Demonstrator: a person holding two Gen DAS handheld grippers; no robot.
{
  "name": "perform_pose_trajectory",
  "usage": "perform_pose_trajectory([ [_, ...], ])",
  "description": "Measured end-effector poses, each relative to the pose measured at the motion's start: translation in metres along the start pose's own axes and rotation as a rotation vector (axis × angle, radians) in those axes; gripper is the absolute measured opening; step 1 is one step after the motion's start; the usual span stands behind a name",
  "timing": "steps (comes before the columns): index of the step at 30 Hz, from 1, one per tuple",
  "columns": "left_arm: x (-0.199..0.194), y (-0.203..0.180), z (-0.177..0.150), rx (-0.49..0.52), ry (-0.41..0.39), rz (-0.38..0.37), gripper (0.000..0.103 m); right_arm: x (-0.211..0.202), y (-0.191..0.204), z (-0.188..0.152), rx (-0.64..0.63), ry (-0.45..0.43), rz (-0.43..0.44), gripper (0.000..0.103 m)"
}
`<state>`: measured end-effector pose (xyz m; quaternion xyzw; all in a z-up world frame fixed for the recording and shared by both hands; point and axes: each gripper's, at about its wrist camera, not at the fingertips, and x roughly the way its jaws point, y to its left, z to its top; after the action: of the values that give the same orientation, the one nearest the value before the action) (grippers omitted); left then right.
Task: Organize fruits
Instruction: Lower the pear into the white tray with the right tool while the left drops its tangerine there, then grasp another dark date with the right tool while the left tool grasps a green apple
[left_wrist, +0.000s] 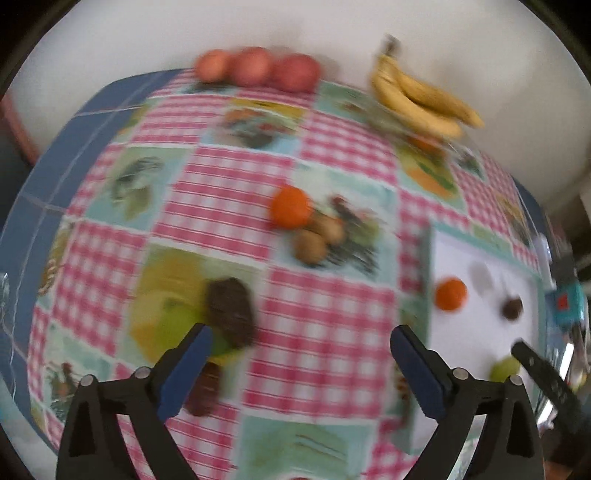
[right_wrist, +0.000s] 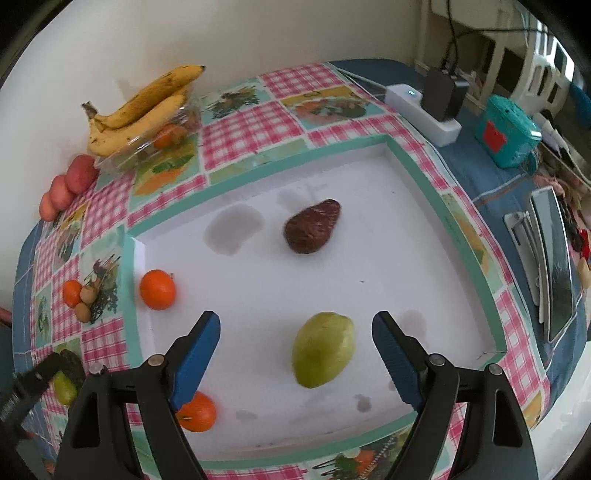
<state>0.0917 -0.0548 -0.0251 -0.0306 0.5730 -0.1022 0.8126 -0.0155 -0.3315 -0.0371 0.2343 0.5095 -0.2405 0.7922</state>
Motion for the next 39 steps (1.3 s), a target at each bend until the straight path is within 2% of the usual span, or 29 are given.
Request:
perform_pose_trajectory([
  [6,-0.012,0.056,0.014,-0.121,-0.039,0.037,0.1,-0.003,0.027,-0.006,-0.045,0.003,0.015,0.085],
  [8,-0.017,0.069,0.018,-0.127,-0.059,0.06,0.103,-0.005,0.037,-0.008,-0.062,0.0,0.032,0.085],
  [14,-0.03,0.101,0.025,-0.116,-0.103,0.114,0.103,-0.009,0.072,-0.014,-0.123,-0.005,0.069,0.085],
  [22,-0.035,0.146,0.025,-0.217,-0.106,0.117,0.103,-0.014,0.131,-0.029,-0.222,0.008,0.12,0.085],
  [29,-0.028,0.157,0.025,-0.212,-0.078,0.103,0.103,-0.006,0.178,-0.048,-0.299,0.066,0.155,0.085],
  [33,-0.011,0.158,0.022,-0.182,-0.01,0.109,0.103,-0.002,0.204,-0.064,-0.37,0.091,0.154,0.085],
  [35,-0.004,0.159,0.021,-0.163,0.014,0.125,0.103,0.0,0.213,-0.069,-0.395,0.101,0.157,0.085],
  [39,0.003,0.165,0.019,-0.099,0.049,0.21,0.103,0.006,0.231,-0.078,-0.439,0.134,0.167,0.085],
])
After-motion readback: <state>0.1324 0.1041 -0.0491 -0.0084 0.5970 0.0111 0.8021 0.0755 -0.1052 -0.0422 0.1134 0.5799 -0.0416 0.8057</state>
